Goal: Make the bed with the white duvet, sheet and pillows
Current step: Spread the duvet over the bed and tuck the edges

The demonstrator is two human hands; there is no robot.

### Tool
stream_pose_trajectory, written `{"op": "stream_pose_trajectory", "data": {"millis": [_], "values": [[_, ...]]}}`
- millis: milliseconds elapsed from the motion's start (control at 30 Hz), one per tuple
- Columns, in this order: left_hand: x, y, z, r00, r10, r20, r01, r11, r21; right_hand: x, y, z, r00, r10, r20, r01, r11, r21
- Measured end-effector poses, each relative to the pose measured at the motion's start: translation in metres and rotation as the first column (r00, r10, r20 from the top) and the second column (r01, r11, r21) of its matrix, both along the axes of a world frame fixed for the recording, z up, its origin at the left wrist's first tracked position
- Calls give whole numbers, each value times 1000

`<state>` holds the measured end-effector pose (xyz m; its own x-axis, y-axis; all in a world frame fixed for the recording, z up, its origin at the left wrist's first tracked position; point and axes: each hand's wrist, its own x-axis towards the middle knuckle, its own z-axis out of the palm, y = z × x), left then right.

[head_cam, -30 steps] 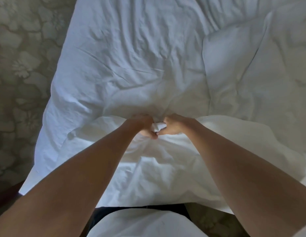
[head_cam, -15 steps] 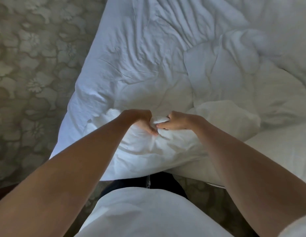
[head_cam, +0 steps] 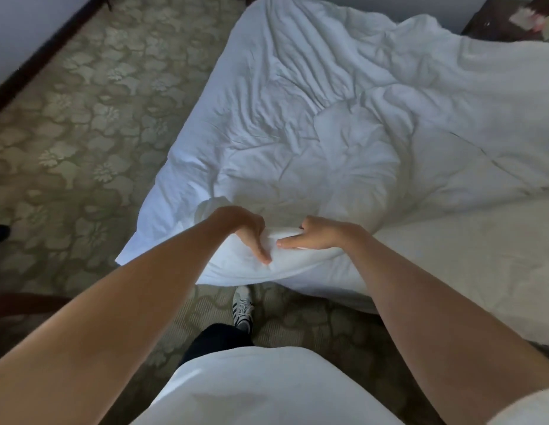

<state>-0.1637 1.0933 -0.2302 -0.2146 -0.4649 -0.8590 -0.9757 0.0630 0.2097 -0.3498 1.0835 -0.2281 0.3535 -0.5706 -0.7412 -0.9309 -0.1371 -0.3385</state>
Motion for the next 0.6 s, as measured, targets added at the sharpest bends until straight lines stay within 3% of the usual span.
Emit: {"op": "stream_pose_trajectory", "data": {"millis": [267,500,600], "values": [[-54,141,36,989,95,112,-100,994,38,-42,118,18,993,105,-58,-112,986,-127],[-57,215,47,945,13,328,47,983,-175,-61,195,22,996,83,39,-72,971,-227],[-41,245,41,927,70,368,61,941,-332,-64,224,24,997,48,58,-30,961,-274]]}}
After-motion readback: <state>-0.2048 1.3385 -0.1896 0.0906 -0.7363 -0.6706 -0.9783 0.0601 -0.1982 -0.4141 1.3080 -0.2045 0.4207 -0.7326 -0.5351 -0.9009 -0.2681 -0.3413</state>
